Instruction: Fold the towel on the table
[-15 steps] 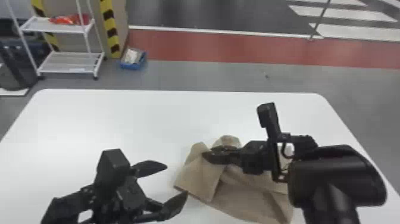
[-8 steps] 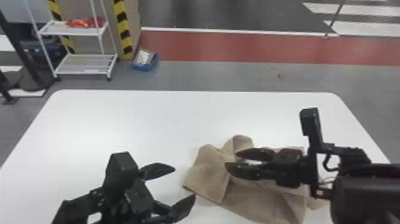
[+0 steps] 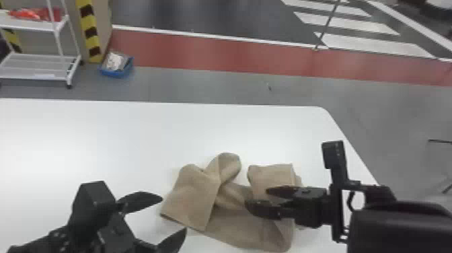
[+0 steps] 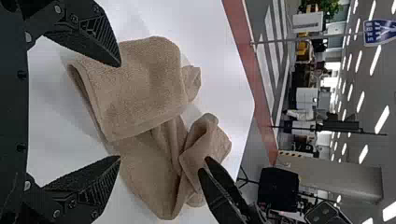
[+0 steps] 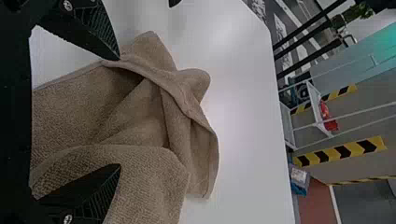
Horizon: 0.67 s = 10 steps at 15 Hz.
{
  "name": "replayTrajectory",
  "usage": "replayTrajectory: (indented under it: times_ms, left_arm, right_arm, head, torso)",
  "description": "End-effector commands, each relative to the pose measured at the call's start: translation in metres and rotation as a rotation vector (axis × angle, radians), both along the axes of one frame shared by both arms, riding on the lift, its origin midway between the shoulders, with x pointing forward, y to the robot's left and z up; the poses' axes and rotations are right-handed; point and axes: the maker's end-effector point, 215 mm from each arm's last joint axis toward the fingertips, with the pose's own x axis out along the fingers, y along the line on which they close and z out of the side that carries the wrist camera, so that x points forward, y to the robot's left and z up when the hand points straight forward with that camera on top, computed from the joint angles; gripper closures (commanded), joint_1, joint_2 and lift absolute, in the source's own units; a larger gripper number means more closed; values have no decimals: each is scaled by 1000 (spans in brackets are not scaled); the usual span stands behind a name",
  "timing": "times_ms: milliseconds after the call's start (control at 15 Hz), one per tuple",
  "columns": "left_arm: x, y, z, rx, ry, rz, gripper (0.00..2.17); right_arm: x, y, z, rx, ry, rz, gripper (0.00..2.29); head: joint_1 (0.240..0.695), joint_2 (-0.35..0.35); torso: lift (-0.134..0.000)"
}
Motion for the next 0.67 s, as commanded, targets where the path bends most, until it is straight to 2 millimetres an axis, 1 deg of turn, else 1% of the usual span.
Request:
replayTrajectory:
  times_ms: [0, 67, 133, 200, 267, 333, 400, 467, 600]
  left_arm:
    - [1, 1, 0, 0, -1, 2, 215]
    - [2, 1, 0, 0, -2, 5, 215]
    - [2, 0, -1, -2, 1, 4, 215]
    - [3, 1, -2, -1, 2, 5, 215]
    - [4, 1, -2, -1, -1, 8, 215]
    - [4, -1, -1, -3, -2, 6, 215]
    - [4, -4, 0, -6, -4, 2, 215]
    - [2, -9, -2, -9, 2, -8, 215]
    - [0, -23, -3, -18, 7, -34, 211]
  right_arm:
    - [4, -12, -10, -54, 58, -72, 70]
    - [6, -12, -18, -78, 96, -86, 110]
    - [7, -9, -24, -89, 118, -84, 225]
    - [10, -6, -25, -91, 118, -77, 464]
    - [12, 0, -24, -92, 120, -60, 1015]
    - [13, 1, -25, -102, 119, -54, 1723]
    - [14, -1, -24, -114, 114, -54, 2088]
    - [16, -4, -21, -117, 101, -46, 2250]
    - [15, -15, -12, -116, 71, -45, 2250]
  head:
    - [695, -266]
    - [695, -273]
    - [695, -278]
    - [695, -280]
    - [695, -279]
    - [695, -271]
    - [695, -265]
    - [695, -262]
    - [695, -268]
  torso:
    - [-124]
    - [-124]
    - [-124]
    - [-124]
    - [-124]
    - [-124]
    - [-124]
    - [-124]
    - [-124]
